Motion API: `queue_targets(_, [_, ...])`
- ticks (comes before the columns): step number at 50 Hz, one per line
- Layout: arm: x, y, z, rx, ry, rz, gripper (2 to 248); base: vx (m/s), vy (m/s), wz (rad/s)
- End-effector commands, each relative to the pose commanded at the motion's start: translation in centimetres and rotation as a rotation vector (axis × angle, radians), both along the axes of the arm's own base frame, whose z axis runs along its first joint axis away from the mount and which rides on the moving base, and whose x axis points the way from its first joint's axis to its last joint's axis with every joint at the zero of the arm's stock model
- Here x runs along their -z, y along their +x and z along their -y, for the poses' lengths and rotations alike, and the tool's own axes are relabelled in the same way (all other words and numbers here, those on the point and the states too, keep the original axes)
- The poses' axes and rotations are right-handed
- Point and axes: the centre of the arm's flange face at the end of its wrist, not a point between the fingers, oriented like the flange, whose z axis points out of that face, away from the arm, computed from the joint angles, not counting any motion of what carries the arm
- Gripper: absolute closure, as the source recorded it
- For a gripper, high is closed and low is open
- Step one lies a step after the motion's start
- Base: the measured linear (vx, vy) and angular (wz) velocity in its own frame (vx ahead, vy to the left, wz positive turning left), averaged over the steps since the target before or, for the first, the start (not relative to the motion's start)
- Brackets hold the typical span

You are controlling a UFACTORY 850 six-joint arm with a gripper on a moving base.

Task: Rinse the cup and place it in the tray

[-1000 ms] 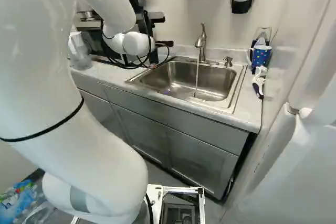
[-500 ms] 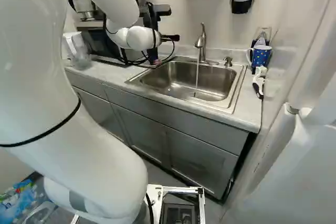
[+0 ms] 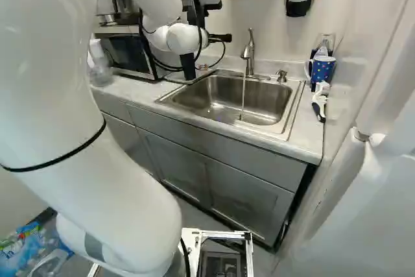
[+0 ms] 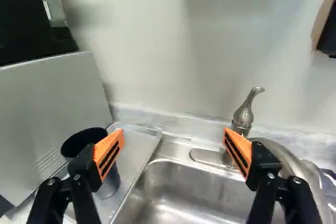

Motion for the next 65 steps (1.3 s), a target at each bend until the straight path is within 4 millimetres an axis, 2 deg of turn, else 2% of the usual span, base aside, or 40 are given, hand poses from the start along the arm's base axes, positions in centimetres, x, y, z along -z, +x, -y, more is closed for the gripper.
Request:
queue_targets(36, [-3.2, 4.8, 5.0, 0.070, -0.002, 0.015, 3, 0.000, 0.000, 0.000])
queue_targets(53, [-4.5, 7.6, 5.9, 0.073, 0.000, 0.008, 3, 0.000, 0.000, 0.000])
queue_targets(65, [-5.5, 8.5, 6.4, 0.077, 0.001, 0.004, 3, 0.000, 0.000, 0.000])
